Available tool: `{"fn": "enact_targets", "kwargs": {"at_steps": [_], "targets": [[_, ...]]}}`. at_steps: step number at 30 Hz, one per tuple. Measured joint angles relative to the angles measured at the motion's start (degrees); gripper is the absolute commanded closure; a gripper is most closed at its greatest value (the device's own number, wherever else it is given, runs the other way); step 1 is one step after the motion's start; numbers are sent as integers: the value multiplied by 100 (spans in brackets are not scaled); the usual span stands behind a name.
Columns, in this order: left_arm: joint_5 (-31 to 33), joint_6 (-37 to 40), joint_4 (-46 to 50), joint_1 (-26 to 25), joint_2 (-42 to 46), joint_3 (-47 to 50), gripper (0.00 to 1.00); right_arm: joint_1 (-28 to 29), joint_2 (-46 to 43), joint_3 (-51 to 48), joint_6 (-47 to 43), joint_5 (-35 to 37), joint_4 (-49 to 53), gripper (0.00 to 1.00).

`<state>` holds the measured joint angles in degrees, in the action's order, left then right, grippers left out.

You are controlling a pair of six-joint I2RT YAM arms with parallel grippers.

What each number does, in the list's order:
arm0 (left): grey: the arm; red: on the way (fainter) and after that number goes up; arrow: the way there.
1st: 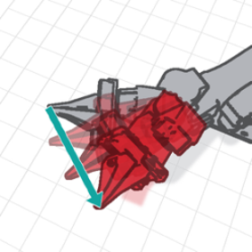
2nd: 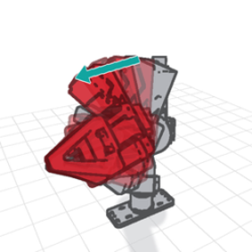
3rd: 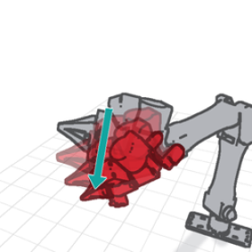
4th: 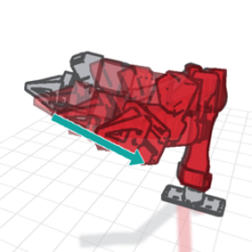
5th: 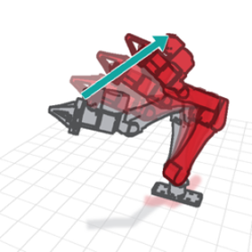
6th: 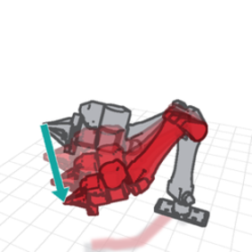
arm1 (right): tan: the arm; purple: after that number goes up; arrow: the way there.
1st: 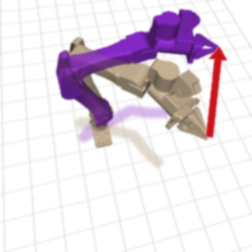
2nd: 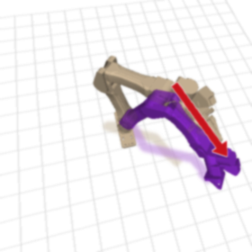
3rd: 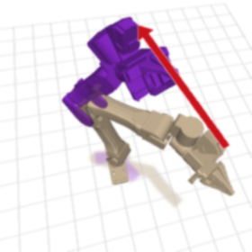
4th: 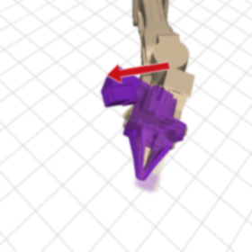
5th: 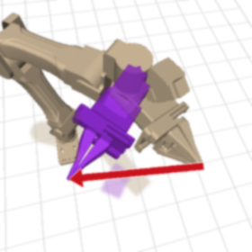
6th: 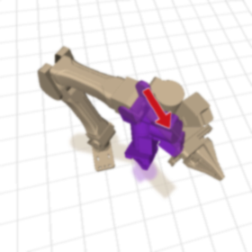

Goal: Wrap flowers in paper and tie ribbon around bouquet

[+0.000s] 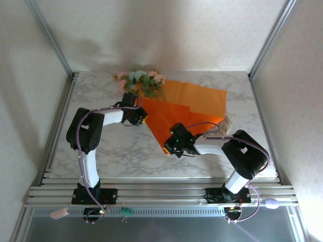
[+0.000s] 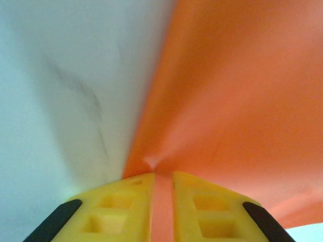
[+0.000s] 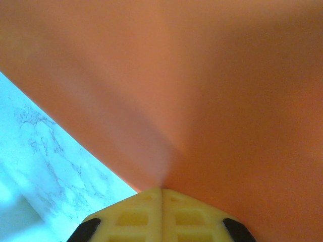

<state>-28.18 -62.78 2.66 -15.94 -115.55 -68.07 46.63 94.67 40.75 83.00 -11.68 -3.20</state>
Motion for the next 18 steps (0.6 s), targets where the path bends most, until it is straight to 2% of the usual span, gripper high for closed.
{"fn": "enact_targets", "kwargs": {"at_steps": [5,9,12,15,18], "targets": [[28,199,319,706,-673,-1082,85,0,0,-2,0,-2,-2,96],[507,328,588,1274,-1051,-1891,85,0,0,2,-9,0,2,95],[822,402,743,1550,-929,-2085,84,0,9,76,-61,0,116,95],[992,407,835,1458,-417,-1904,84,0,15,166,-118,0,293,93],[984,407,844,964,439,-1421,84,0,7,350,-249,26,723,92]]}}
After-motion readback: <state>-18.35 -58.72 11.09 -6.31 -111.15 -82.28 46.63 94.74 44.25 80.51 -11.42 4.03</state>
